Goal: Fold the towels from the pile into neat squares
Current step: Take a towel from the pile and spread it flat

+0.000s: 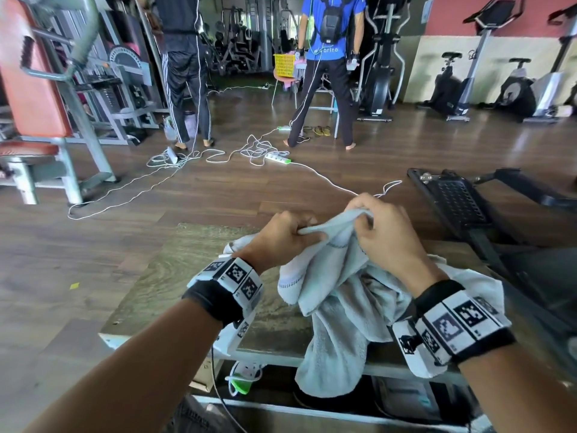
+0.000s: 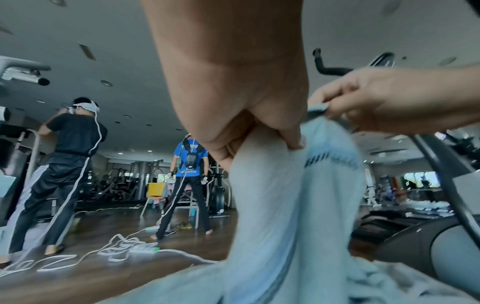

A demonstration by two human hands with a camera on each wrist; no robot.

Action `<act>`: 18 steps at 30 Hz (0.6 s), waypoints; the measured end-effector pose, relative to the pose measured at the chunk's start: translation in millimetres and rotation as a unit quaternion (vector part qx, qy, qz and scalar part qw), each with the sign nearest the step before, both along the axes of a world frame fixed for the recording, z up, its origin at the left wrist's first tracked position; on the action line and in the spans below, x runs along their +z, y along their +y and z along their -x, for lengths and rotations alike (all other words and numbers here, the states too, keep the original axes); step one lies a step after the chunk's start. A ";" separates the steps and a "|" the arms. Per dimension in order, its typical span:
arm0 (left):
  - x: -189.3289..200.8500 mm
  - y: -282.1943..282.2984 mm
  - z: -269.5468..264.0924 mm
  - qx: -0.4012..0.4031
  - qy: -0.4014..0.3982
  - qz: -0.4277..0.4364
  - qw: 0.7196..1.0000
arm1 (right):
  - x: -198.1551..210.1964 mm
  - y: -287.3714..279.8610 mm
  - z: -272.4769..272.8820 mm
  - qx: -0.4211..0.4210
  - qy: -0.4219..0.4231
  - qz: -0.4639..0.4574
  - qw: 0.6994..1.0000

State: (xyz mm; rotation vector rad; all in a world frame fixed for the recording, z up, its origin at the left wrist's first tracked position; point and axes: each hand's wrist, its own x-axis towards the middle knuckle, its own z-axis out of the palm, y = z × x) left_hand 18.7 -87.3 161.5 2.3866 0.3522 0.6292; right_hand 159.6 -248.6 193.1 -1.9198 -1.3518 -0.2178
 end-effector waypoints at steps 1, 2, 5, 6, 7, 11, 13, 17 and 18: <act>-5.8 6.0 4.6 0.006 0.022 -0.009 1.000 | 3.2 -2.5 -2.8 -0.014 0.010 -0.024 1.000; -12.1 12.0 10.1 0.017 0.034 -0.005 0.999 | 6.4 -6.5 -5.9 -0.027 0.023 -0.052 0.998; -30.7 28.0 32.2 0.076 0.008 0.033 0.997 | 4.7 -23.6 -21.2 -0.035 0.043 -0.126 0.990; -36.4 33.5 38.2 0.096 -0.020 0.043 0.994 | -0.4 -30.1 -27.4 -0.034 0.040 -0.109 0.993; -36.0 35.4 41.3 0.115 -0.025 0.054 0.992 | -6.6 -35.9 -34.5 -0.029 0.035 -0.051 0.998; -48.6 29.6 43.7 0.026 0.266 0.027 0.963 | -54.4 -53.5 -60.3 0.056 0.063 0.403 0.911; -57.9 22.3 40.9 -0.045 0.293 0.017 0.955 | -78.2 -54.0 -64.3 0.045 0.094 0.452 0.886; -69.3 16.3 19.4 -0.002 0.262 0.039 0.964 | -110.5 -40.9 -60.3 0.004 0.075 0.324 0.943; -72.5 15.6 13.0 0.029 0.234 0.027 0.971 | -119.3 -35.6 -60.6 0.004 0.073 0.301 0.951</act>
